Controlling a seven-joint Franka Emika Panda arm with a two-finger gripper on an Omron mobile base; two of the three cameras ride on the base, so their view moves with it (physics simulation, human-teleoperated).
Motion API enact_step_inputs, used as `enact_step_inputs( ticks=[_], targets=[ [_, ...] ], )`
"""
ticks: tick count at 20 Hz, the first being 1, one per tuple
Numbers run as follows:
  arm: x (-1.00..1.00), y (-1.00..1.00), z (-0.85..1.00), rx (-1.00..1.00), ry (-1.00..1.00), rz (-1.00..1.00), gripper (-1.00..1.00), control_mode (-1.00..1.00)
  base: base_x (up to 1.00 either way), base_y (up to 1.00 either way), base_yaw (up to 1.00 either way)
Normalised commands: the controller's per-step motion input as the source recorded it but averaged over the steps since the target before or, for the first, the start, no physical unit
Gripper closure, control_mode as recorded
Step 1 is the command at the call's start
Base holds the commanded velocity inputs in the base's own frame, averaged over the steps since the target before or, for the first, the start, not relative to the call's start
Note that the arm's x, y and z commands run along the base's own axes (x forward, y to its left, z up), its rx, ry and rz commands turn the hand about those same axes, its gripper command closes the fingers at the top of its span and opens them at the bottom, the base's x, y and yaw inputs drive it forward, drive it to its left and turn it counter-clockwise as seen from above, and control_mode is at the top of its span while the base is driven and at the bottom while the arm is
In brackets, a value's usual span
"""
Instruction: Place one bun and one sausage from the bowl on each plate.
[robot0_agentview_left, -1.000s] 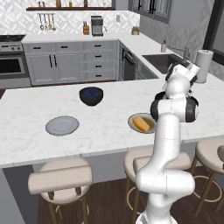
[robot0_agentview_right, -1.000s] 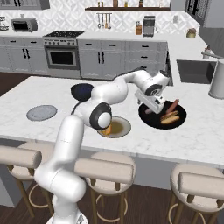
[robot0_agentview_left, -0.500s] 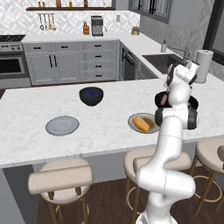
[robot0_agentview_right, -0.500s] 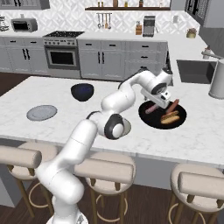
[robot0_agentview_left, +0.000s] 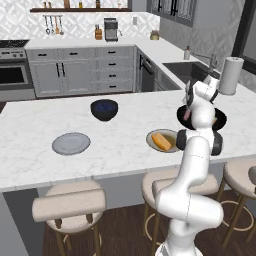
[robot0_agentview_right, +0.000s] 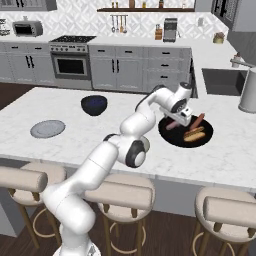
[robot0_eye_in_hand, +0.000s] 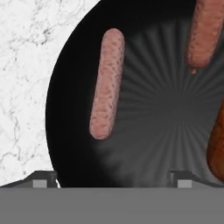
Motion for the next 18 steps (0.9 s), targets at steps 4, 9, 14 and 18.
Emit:
enact_step_inputs(
  ticks=[4, 9, 14, 18],
  targets=[
    [0.55, -0.03, -0.01, 0.01, 0.1, 0.0, -1.0, -1.0, 0.0, 0.0, 0.0],
    [0.63, -0.25, 0.0, 0.04, 0.18, 0.0, -1.0, -1.0, 0.0, 0.0, 0.0],
    [0.49, -0.64, 0.0, 0.17, 0.23, 0.0, -1.0, -1.0, 0.0, 0.0, 0.0],
    [0.39, -0.38, 0.0, 0.1, 0.07, 0.0, -1.0, -1.0, 0.0, 0.0, 0.0]
  ],
)
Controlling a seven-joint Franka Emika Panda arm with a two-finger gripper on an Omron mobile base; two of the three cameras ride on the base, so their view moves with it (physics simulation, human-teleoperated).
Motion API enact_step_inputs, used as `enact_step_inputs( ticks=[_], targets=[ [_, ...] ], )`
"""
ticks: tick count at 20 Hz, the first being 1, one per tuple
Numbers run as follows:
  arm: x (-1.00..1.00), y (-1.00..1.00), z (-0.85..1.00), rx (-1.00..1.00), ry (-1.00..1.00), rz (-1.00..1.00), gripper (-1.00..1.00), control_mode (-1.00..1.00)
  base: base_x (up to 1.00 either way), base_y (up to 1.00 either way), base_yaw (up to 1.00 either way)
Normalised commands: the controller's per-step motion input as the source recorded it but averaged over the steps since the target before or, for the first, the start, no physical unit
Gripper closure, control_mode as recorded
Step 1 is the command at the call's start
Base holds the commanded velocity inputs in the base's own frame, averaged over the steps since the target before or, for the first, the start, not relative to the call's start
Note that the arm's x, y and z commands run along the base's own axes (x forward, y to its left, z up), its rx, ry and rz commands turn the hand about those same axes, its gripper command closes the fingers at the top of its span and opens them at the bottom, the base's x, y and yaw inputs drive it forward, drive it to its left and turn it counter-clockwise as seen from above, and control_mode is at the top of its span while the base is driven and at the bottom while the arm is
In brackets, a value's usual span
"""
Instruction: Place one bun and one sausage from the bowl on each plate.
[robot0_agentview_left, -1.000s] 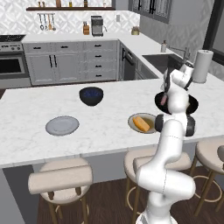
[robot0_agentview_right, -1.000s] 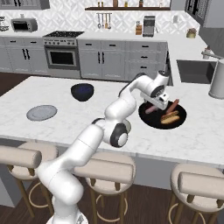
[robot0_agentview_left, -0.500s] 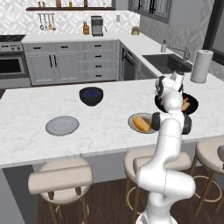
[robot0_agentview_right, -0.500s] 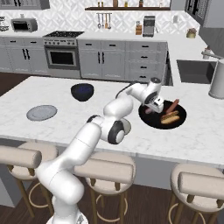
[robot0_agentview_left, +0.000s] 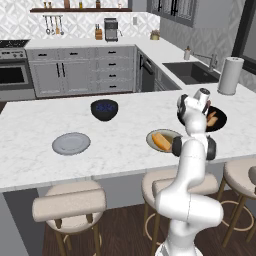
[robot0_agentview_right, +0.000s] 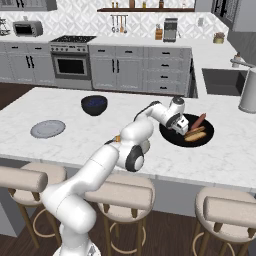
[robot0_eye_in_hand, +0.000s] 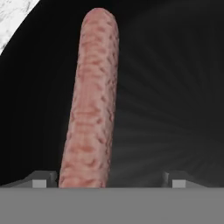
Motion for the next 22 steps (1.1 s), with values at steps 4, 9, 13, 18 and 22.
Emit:
enact_step_inputs(
  ticks=[4, 9, 13, 18, 22],
  targets=[
    [0.35, -0.04, 0.04, 0.0, 0.0, 0.02, -1.0, -1.0, 0.0, 0.0, 0.0],
    [0.36, 0.08, 0.1, -0.01, -0.01, 0.03, 1.0, -1.0, 0.0, 0.0, 0.0],
    [0.25, 0.05, 0.12, 0.0, -0.01, 0.03, 1.0, -1.0, 0.0, 0.0, 0.0],
    [-0.01, 0.04, 0.49, -0.08, 0.0, 0.01, 1.0, -1.0, 0.0, 0.0, 0.0],
    [-0.26, 0.26, 0.55, -0.17, 0.03, 0.0, 1.0, -1.0, 0.0, 0.0, 0.0]
  ],
)
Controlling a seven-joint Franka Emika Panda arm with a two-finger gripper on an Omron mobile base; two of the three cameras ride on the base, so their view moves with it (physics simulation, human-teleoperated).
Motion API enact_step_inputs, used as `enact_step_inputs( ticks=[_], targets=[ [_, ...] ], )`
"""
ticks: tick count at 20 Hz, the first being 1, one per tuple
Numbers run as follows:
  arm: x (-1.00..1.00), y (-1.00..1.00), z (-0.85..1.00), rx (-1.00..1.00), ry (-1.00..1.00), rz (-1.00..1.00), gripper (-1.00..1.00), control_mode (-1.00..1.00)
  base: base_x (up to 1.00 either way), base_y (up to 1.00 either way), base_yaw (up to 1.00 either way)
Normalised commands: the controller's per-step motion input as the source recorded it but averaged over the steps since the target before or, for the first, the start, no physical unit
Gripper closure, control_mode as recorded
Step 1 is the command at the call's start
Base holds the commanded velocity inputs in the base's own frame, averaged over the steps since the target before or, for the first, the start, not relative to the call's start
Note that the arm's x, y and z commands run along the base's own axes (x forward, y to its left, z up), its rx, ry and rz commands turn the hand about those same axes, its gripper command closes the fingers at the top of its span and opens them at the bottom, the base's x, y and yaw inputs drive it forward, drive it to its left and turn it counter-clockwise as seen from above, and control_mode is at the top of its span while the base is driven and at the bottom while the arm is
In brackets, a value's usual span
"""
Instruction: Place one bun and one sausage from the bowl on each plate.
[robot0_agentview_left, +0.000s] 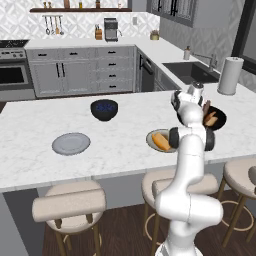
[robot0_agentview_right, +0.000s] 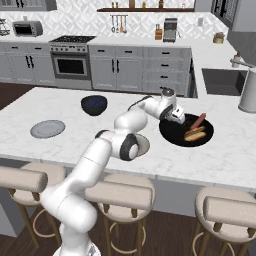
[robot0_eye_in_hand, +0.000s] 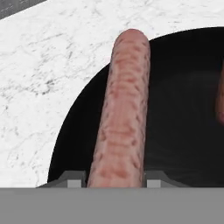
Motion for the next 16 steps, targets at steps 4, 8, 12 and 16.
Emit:
enact_step_inputs(
  ticks=[4, 8, 12, 16],
  targets=[
    [-0.86, 0.6, 0.55, -0.18, 0.01, 0.0, 1.0, -1.0, 0.0, 0.0, 0.0],
    [-1.0, 0.82, 0.45, -0.05, 0.0, 0.07, 1.0, -1.0, 0.0, 0.0, 0.0],
    [-1.0, 0.96, 0.19, -0.05, 0.0, 0.22, 1.0, -1.0, 0.0, 0.0, 0.0],
    [-1.0, 0.75, -0.37, -0.07, 0.0, 0.34, 1.0, -1.0, 0.0, 0.0, 0.0]
  ],
)
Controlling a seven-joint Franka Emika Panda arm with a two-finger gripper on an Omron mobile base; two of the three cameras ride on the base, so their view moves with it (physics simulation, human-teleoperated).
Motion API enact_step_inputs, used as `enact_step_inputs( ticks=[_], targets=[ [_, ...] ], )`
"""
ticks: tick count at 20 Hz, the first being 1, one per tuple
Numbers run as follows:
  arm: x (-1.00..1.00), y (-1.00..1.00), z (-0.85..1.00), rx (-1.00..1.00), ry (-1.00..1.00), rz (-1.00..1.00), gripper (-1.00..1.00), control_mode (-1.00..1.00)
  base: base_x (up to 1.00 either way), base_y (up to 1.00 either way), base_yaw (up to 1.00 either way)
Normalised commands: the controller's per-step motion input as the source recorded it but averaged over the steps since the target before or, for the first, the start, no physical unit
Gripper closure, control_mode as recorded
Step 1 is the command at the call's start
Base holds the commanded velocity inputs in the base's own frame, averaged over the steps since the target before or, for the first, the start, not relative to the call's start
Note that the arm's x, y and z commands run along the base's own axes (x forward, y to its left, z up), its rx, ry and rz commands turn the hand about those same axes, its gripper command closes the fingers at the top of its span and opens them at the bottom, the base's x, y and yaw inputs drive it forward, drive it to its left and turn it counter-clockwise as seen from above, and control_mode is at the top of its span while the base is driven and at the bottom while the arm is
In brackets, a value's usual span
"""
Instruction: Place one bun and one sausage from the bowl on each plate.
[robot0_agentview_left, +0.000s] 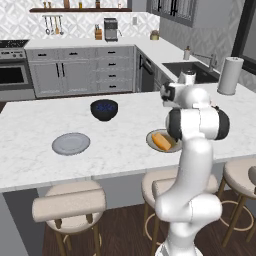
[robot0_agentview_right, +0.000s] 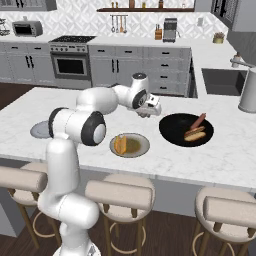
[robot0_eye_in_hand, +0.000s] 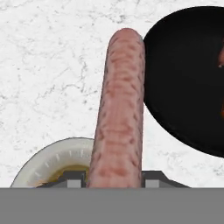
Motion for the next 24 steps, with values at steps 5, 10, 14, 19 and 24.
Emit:
enact_step_inputs(
  ticks=[5, 10, 14, 19, 24],
  targets=[
    [-1.0, 0.59, -0.15, -0.12, 0.02, 0.43, 1.0, -1.0, 0.0, 0.0, 0.0],
    [-0.39, 0.03, -0.34, -0.07, 0.26, 0.25, 1.0, -1.0, 0.0, 0.0, 0.0],
    [-0.03, -0.19, -0.61, -0.03, 0.26, 0.0, 1.0, -1.0, 0.0, 0.0, 0.0],
    [0.02, -0.1, -0.32, 0.0, 0.0, 0.0, 1.0, -1.0, 0.0, 0.0, 0.0],
    [0.0, 0.0, -0.35, 0.0, 0.03, 0.0, -1.0, -1.0, 0.0, 0.0, 0.0]
  ],
)
